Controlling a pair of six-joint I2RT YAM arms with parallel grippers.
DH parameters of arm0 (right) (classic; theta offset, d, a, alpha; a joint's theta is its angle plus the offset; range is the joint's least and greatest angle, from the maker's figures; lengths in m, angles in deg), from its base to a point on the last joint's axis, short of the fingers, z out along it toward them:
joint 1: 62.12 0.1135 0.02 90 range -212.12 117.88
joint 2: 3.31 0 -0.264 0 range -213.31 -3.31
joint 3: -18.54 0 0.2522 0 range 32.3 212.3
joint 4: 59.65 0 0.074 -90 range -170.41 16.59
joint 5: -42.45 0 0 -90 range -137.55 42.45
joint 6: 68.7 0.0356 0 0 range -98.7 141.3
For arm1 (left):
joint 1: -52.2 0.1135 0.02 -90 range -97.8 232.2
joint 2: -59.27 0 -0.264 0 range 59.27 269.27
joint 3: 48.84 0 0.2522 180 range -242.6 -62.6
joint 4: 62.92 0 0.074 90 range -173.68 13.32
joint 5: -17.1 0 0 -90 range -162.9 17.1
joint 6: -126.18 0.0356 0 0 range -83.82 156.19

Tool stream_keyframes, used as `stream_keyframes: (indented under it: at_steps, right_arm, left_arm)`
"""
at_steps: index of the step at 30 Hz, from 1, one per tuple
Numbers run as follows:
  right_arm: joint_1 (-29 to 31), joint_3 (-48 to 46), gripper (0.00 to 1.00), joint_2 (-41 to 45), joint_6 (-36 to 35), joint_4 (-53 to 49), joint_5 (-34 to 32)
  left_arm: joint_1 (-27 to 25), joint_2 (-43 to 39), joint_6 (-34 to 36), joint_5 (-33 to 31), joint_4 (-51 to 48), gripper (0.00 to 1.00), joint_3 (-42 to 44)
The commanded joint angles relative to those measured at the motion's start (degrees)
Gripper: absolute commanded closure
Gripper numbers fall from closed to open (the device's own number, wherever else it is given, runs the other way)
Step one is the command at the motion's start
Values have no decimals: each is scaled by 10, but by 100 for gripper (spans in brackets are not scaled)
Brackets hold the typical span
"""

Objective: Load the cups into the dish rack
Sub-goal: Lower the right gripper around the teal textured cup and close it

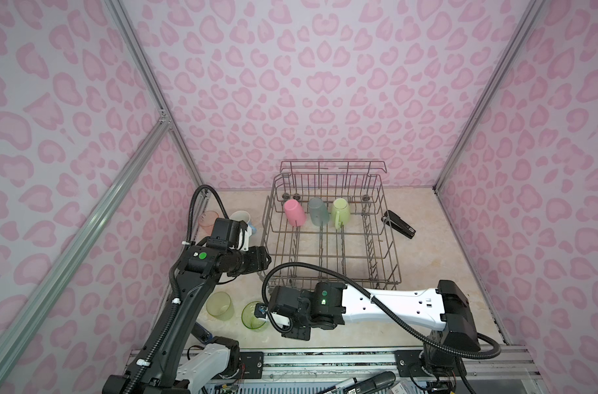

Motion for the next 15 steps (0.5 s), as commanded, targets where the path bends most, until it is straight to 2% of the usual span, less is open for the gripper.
stream_keyframes:
  at_steps: [1, 15]
  right_arm:
    - [-4, 3, 48, -11, -11, -5, 18]
    - [-20, 15, 52, -49, -27, -7, 30]
  left_arm:
    - [4, 2, 11, 15, 25, 26, 1]
    - [8, -4, 15, 28, 36, 26, 11]
